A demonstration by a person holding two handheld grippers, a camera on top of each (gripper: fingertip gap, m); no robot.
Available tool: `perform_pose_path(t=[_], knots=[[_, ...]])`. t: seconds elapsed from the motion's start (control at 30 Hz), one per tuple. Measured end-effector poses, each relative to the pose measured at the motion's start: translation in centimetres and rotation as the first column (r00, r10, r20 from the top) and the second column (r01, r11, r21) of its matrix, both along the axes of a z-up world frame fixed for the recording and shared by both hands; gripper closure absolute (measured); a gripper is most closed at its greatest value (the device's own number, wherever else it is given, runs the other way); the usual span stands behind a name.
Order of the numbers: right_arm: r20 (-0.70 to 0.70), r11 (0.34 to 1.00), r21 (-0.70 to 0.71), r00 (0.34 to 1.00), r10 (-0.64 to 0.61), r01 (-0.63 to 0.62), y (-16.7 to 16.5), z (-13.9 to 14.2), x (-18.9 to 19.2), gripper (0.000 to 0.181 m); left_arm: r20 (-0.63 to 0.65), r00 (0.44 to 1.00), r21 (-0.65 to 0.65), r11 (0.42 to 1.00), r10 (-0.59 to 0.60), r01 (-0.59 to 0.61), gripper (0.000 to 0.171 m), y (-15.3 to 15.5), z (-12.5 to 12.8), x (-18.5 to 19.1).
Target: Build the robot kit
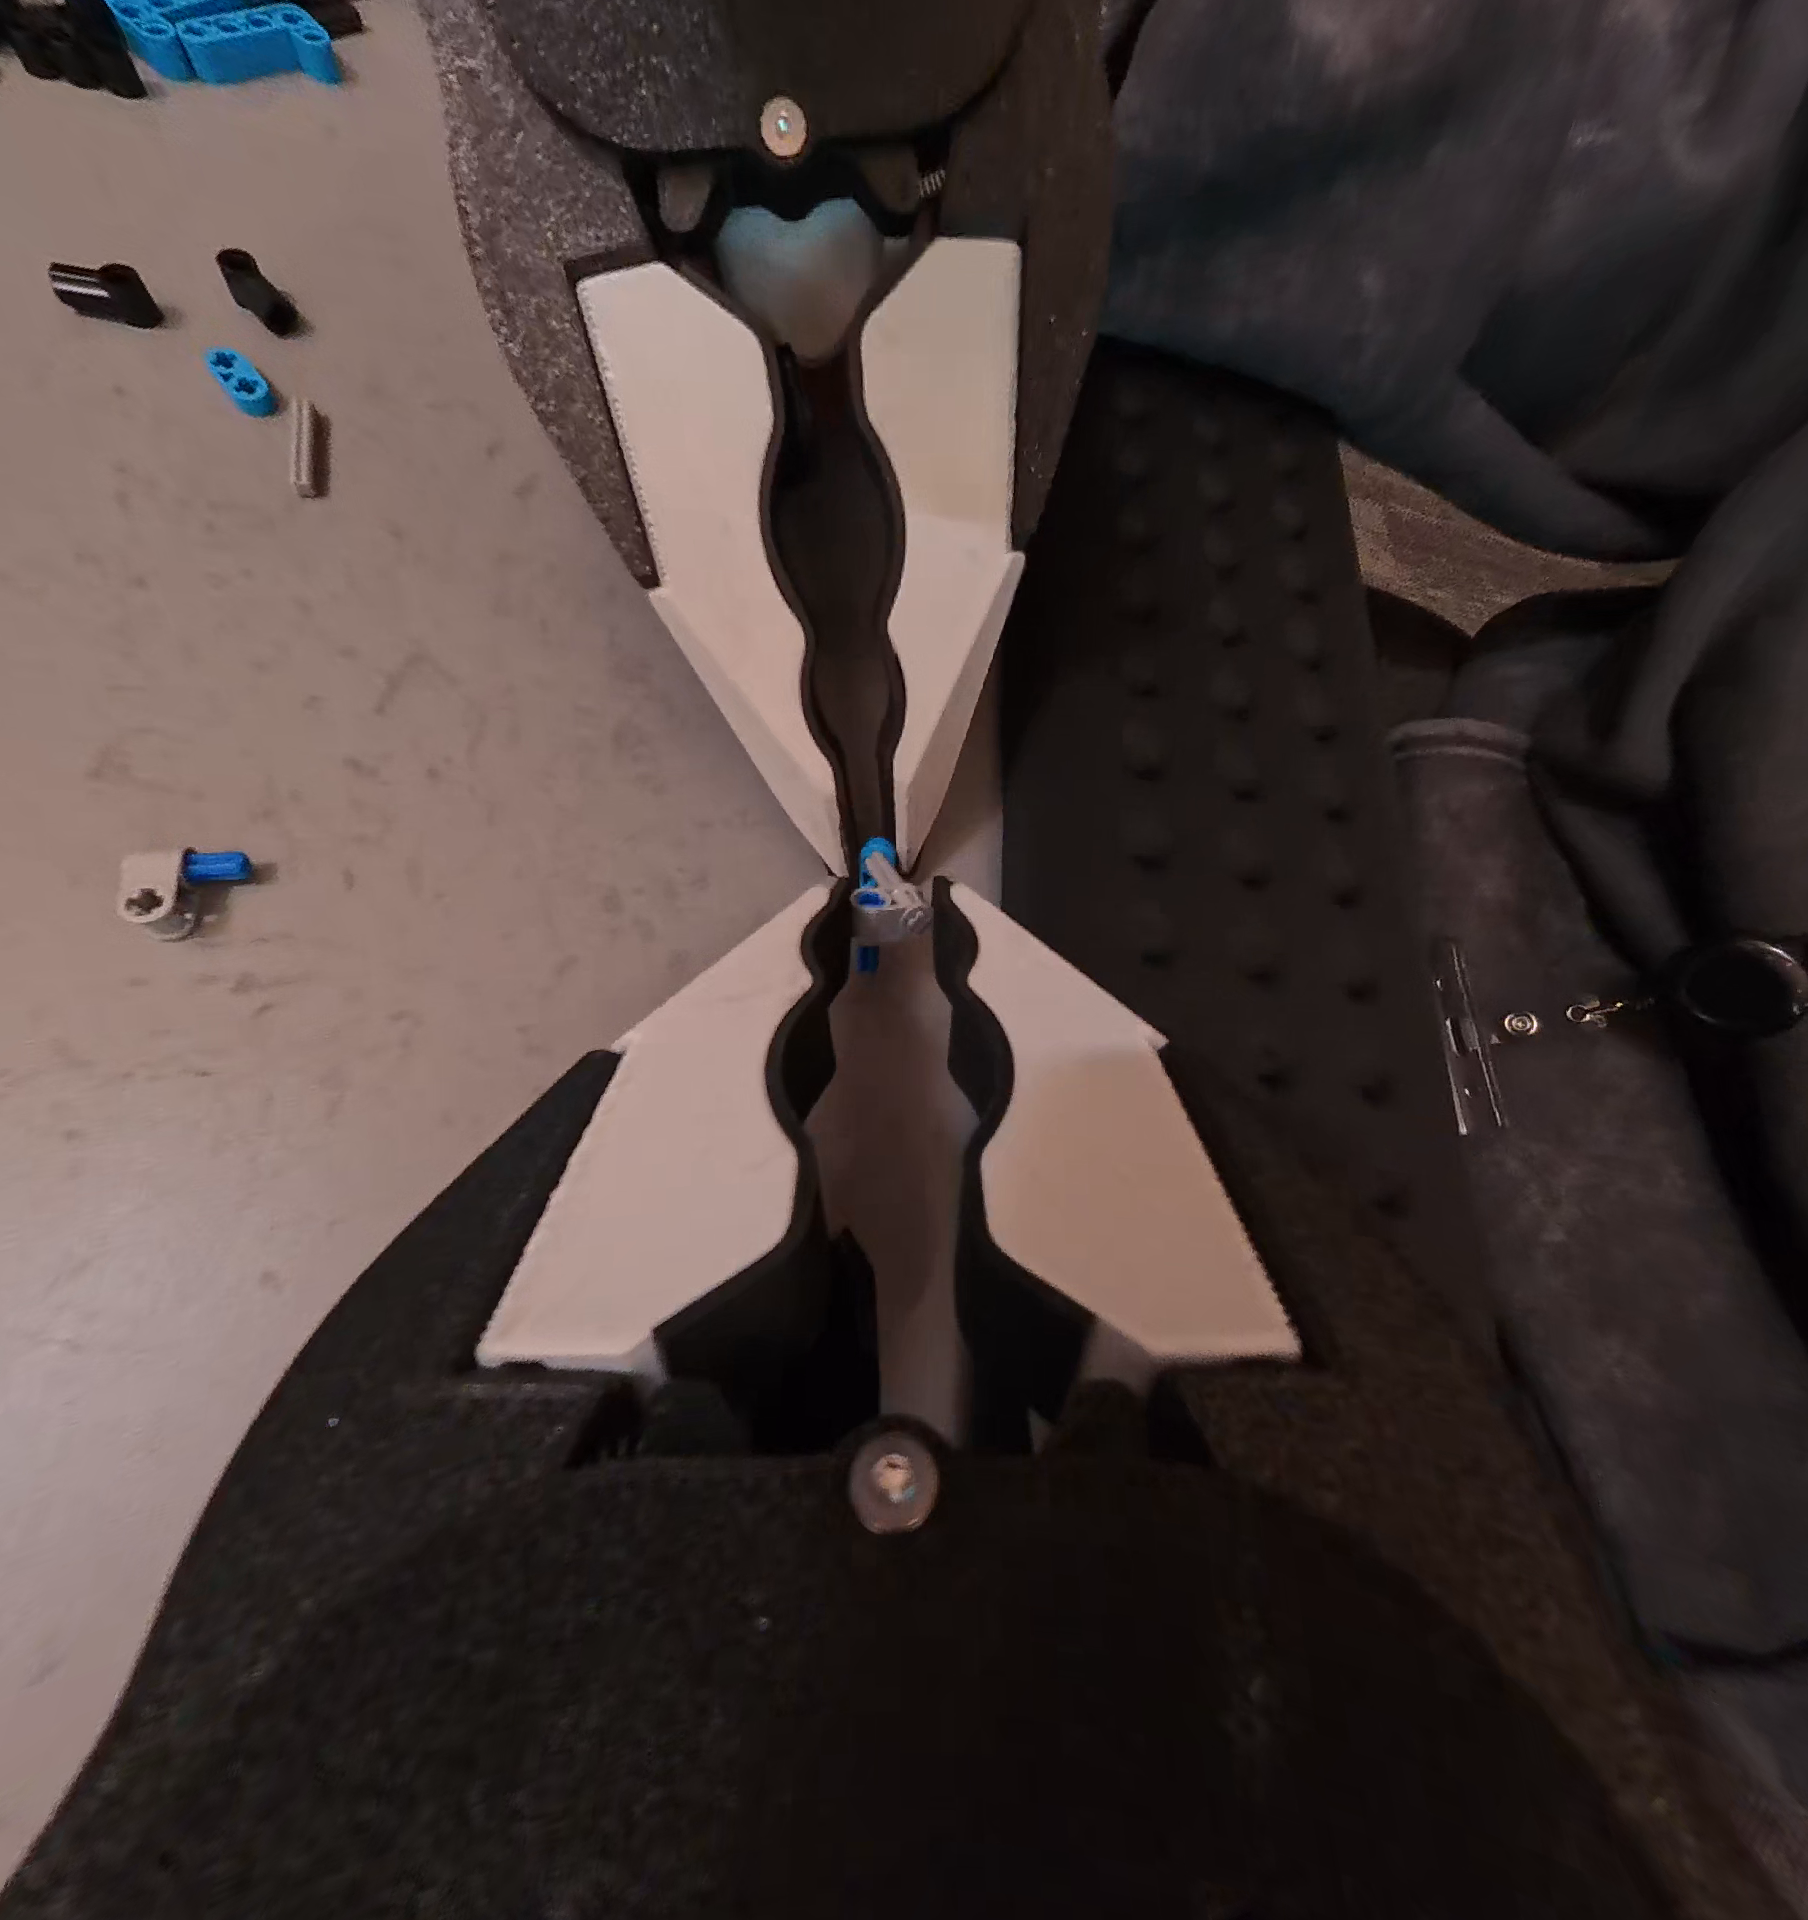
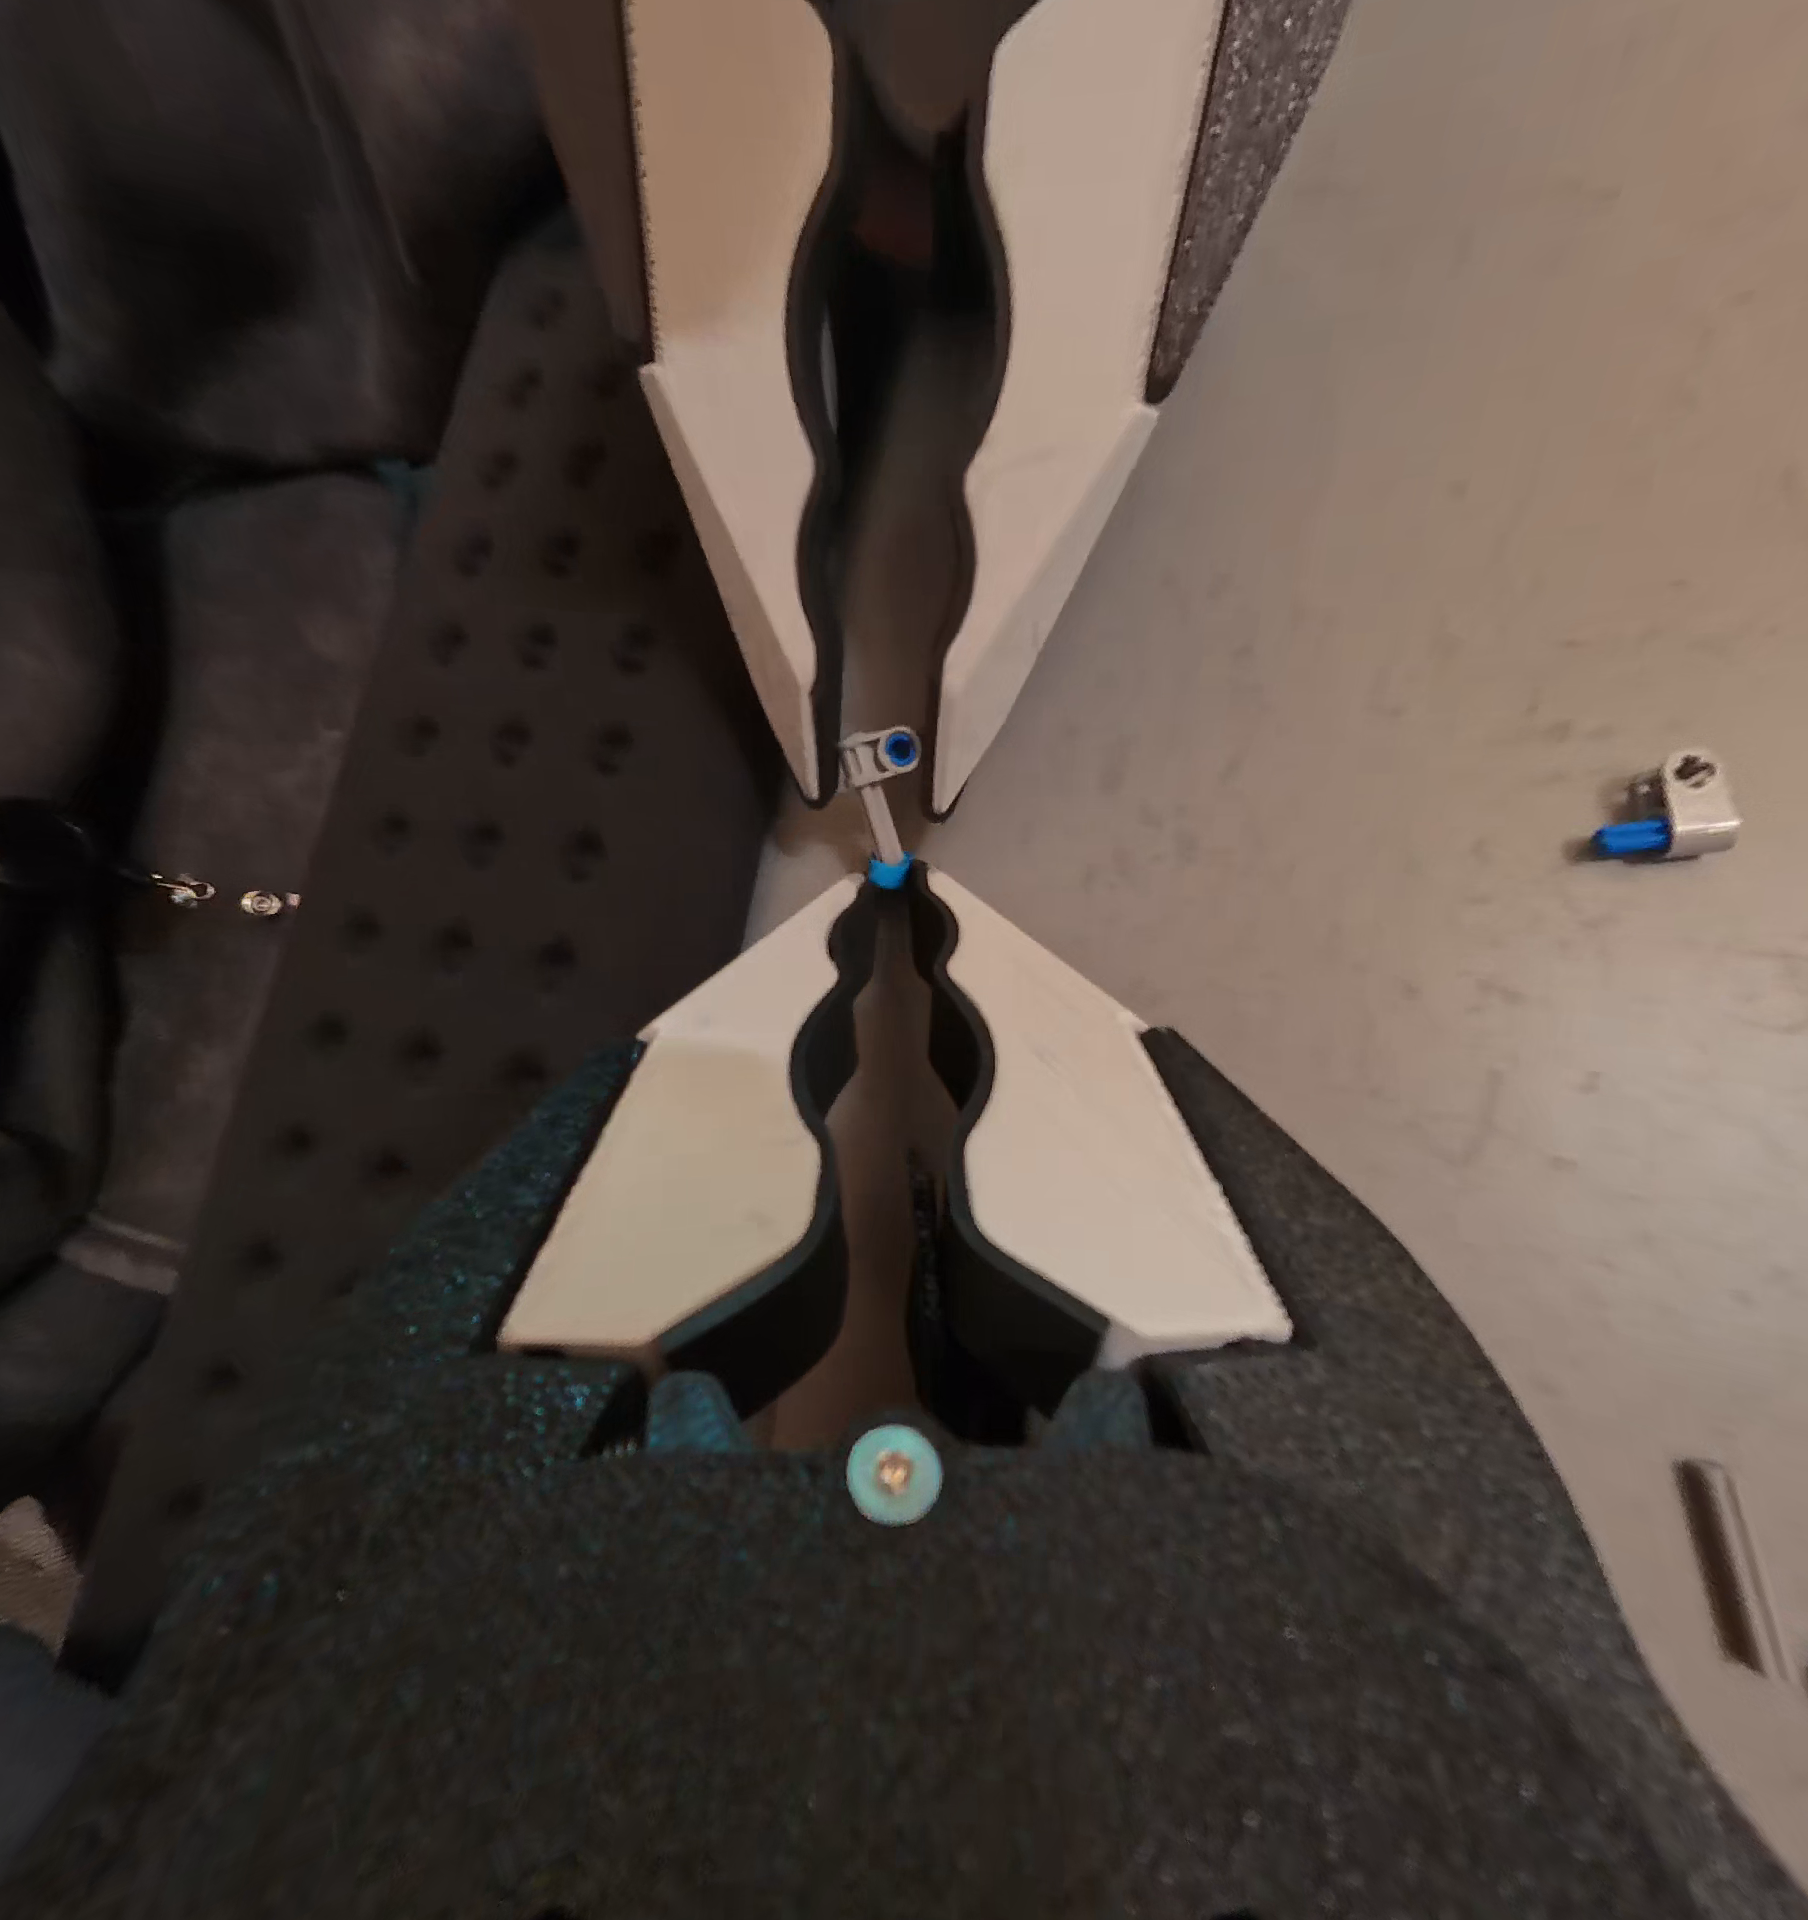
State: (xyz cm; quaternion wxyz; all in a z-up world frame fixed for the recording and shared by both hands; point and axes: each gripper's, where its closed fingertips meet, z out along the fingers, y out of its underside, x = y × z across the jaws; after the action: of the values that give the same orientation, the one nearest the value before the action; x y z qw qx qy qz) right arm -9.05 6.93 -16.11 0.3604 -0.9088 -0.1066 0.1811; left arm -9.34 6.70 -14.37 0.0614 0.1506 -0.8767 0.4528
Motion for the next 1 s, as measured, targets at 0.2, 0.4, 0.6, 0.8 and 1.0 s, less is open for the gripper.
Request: perform_pose_path(t=[0.2,0.4,0.6,0.8,1.0], knots=[[0.034,1.0,-0.004,0.999,0.003,-0.003,0.1,-0.1,0.0,0.176,0.013,1.0,-0.019,1.0,0.004,-0.004,0.157,-0.3,0.3,0.1],[0.052,1.0,0.003,0.999,0.012,-0.012,0.1,-0.1,0.0,0.177,-0.017,1.0,-0.038,0.999,0.011,-0.012,0.157,-0.6,0.5,0.3],[0.089,1.0,0.019,0.996,0.022,-0.023,0.1,-0.1,0.0,0.177,-0.104,0.994,-0.075,0.996,0.041,-0.049,0.157,-1.0,0.8,0.6],[0.068,1.0,0.014,0.998,0.016,-0.017,0.1,-0.1,0.0,0.177,-0.23,0.972,-0.101,0.992,0.056,-0.081,0.157,-1.1,0.8,1.0],[0.065,1.0,0.012,0.998,0.015,-0.016,0.1,-0.2,0.0,0.177,-0.346,0.936,-0.113,0.988,0.057,-0.102,0.157,-1.1,0.6,1.1]])
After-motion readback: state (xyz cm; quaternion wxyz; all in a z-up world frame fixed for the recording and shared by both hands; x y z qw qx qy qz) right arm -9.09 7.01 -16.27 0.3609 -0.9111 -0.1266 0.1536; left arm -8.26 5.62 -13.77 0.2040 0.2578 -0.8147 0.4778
